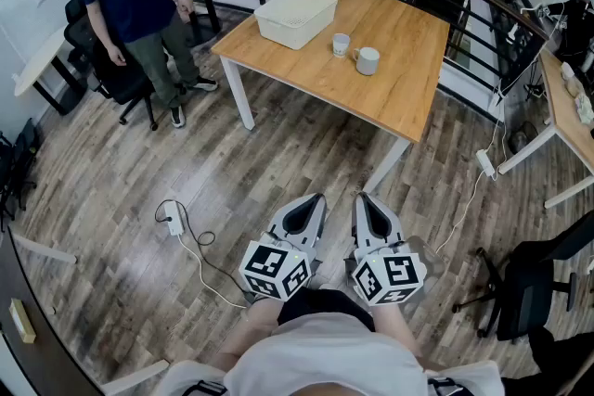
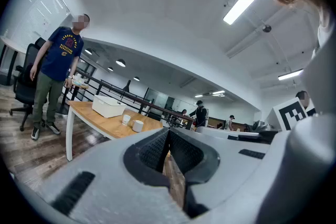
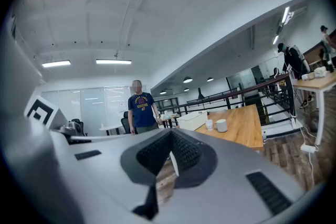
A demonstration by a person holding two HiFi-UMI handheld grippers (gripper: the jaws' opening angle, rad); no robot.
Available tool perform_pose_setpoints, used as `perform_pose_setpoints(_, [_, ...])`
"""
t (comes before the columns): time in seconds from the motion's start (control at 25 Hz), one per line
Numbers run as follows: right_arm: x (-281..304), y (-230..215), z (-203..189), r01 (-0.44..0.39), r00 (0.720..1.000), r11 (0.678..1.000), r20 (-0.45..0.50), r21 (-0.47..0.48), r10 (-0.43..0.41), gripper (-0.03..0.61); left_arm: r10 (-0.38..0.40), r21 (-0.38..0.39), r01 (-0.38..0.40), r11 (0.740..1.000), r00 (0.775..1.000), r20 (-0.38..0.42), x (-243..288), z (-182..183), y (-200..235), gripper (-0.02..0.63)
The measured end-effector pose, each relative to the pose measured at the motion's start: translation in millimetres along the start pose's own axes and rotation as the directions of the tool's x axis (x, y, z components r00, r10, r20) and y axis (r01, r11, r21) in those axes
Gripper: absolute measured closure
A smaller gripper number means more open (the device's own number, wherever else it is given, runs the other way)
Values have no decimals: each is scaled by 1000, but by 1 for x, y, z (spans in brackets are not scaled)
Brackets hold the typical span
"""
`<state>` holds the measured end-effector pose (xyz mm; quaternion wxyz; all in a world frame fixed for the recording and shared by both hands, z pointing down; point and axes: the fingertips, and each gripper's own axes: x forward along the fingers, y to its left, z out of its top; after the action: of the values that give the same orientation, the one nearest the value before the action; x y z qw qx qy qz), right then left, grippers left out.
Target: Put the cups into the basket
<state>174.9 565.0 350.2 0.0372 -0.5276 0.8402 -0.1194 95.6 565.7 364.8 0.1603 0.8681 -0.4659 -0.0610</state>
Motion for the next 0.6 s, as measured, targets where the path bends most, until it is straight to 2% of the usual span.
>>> perform_pose_setpoints(0.6, [6, 6, -1, 2, 1000, 1000, 9, 7, -2, 568, -8, 13, 8, 1000, 1000, -1, 0, 3, 7, 606])
